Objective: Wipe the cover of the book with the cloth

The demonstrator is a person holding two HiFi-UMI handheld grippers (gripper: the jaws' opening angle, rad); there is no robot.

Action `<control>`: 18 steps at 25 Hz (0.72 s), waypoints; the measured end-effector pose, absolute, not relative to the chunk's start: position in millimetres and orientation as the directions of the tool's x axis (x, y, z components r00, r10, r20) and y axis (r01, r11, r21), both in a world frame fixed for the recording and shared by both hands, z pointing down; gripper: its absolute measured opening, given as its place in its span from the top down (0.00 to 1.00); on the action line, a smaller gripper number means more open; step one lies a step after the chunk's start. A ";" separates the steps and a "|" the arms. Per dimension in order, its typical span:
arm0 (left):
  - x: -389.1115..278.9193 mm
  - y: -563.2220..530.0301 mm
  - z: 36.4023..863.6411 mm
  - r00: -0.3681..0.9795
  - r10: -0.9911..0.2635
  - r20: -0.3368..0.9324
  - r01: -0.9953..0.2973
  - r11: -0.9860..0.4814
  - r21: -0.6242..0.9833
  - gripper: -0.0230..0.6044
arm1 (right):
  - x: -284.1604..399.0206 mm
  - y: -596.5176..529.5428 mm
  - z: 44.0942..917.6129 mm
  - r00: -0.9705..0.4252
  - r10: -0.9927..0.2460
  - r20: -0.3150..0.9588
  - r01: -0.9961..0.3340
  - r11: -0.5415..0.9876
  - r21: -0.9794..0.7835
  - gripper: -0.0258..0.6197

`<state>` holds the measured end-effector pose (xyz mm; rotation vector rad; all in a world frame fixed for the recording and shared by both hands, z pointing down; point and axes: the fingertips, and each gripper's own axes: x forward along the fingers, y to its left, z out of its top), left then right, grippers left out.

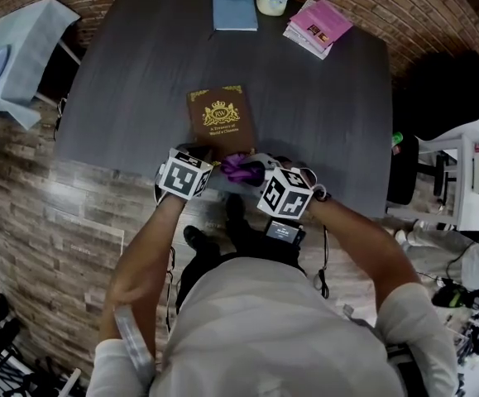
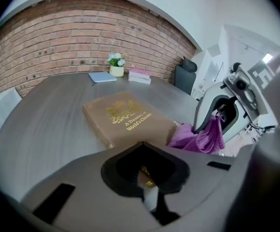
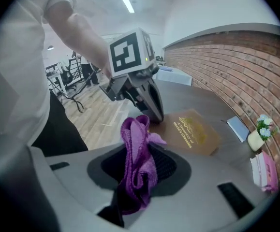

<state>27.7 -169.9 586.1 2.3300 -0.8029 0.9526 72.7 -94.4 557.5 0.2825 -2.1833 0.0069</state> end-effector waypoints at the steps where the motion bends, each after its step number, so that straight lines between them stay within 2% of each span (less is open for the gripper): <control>1: 27.1 -168.9 585.1 0.582 -0.338 0.740 -0.669 -0.716 0.199 0.95 | 70.6 -89.8 554.3 -0.572 -0.181 0.800 -0.189 0.978 0.086 0.78; 6: 8.5 -167.6 573.5 0.590 -0.436 0.680 -0.698 -0.698 0.157 0.95 | 60.9 -84.6 532.9 -0.613 -0.127 0.779 -0.143 0.989 0.049 0.78; 12: -13.6 -151.5 575.3 0.597 -0.474 0.647 -0.740 -0.637 0.217 0.95 | 58.0 -121.5 514.6 -0.619 -0.168 0.767 -0.146 0.985 0.097 0.78; 13: -14.5 -149.0 575.5 0.602 -0.477 0.640 -0.743 -0.628 0.231 0.91 | 57.9 -131.4 513.3 -0.615 -0.184 0.767 -0.151 0.982 0.114 0.78; 14: -14.6 -146.4 575.7 0.608 -0.478 0.634 -0.745 -0.620 0.246 0.82 | 57.6 -142.1 512.2 -0.611 -0.202 0.765 -0.159 0.978 0.132 0.78; 15: -13.8 -143.4 576.3 0.613 -0.476 0.631 -0.744 -0.616 0.258 0.77 | 57.2 -153.0 511.6 -0.606 -0.222 0.764 -0.167 0.974 0.150 0.78; 18: -9.5 -133.5 580.8 0.615 -0.463 0.638 -0.741 -0.616 0.268 0.69 | 56.7 -184.4 513.4 -0.582 -0.269 0.767 -0.190 0.963 0.193 0.78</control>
